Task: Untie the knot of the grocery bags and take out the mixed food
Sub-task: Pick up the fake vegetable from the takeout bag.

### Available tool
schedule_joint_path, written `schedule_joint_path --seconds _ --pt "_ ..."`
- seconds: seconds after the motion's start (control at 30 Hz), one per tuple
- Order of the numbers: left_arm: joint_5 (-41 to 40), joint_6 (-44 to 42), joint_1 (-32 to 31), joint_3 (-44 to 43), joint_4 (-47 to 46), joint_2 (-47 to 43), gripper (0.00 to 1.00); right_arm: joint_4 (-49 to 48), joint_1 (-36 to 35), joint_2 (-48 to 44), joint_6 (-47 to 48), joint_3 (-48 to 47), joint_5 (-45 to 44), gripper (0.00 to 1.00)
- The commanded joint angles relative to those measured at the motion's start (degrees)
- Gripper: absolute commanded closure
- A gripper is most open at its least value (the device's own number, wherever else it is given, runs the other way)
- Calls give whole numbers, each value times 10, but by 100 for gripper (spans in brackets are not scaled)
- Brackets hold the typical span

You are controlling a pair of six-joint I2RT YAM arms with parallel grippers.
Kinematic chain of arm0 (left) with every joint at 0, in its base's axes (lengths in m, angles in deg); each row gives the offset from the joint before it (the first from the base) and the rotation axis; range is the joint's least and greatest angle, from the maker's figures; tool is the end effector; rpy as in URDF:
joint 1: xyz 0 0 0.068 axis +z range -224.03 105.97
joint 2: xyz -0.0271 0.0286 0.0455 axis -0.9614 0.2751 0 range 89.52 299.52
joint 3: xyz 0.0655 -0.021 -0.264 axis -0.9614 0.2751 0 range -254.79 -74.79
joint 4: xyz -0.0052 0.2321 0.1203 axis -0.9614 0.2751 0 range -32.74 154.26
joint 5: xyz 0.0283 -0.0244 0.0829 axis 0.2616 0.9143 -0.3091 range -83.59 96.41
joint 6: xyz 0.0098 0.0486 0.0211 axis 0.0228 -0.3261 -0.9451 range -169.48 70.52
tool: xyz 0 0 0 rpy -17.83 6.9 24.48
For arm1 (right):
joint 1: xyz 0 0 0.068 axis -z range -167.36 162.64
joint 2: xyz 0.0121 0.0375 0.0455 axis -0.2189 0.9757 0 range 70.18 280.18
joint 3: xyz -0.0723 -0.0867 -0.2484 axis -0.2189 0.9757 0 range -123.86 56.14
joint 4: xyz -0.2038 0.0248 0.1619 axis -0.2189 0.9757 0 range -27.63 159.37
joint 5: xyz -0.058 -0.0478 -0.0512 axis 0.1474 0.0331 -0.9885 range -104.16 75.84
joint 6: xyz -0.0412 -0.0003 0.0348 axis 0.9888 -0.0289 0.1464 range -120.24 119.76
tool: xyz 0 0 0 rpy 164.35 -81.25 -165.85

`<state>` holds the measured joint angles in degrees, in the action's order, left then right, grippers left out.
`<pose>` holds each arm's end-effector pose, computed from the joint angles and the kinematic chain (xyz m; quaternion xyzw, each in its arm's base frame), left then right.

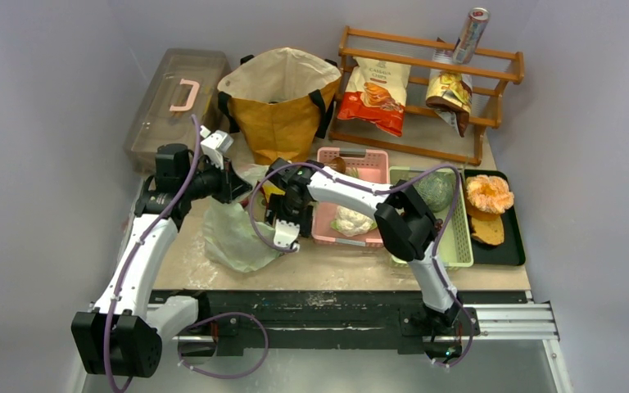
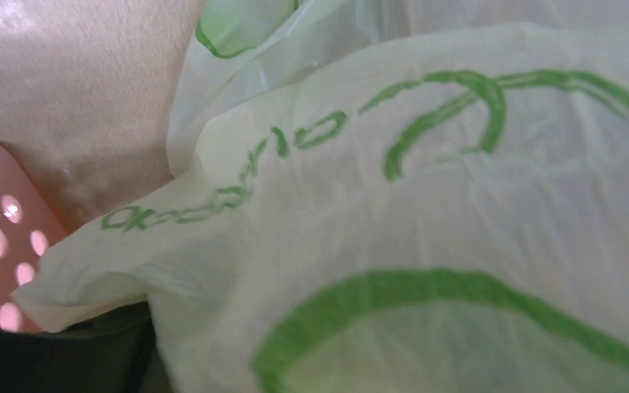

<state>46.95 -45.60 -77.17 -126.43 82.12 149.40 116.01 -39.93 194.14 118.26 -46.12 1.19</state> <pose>0.2217 -0.0352 0.3110 0.1597 0.8258 -0.3314 0.4274 0.2628 0.3590 0.1928 -0.9813 0.0595 0.0424 0.1781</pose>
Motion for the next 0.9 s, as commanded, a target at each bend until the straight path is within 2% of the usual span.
schedule_joint_path --seconds 0.0,0.13,0.23,0.27,0.3,0.33,0.4,0.43,0.5,0.6,0.67,0.87 --pt "9 -1 -2 -13 -14 -3 100 -43 5 23 77 22 1 45" --pt "3 -14 1 -17 -4 -19 100 -82 5 -17 34 14 48 73" --pt "2 -26 11 -23 -5 -35 100 -116 8 -56 -2 17 103 98" --pt "3 -30 14 -26 -3 -41 100 -129 9 -66 -19 21 118 100" --pt "5 -35 17 -29 -3 -46 99 -140 10 -77 -32 27 127 100" --pt "10 -36 21 -31 -2 -52 93 -148 12 -86 -42 33 135 100" --pt "23 -57 30 -38 2 -62 75 -163 16 -100 -65 45 153 100" --pt "29 -61 31 -43 9 -66 58 -165 18 -106 -74 48 156 100" --pt "55 -77 57 -59 30 -73 48 -163 21 -110 -88 51 155 100" --pt "110 -148 75 -89 76 -97 45 -155 25 -110 -116 44 159 100" --pt "143 -223 77 -104 124 -120 47 -153 27 -109 -139 39 164 100" --pt "214 -520 78 -139 367 -164 50 -190 27 -94 -237 29 176 100"
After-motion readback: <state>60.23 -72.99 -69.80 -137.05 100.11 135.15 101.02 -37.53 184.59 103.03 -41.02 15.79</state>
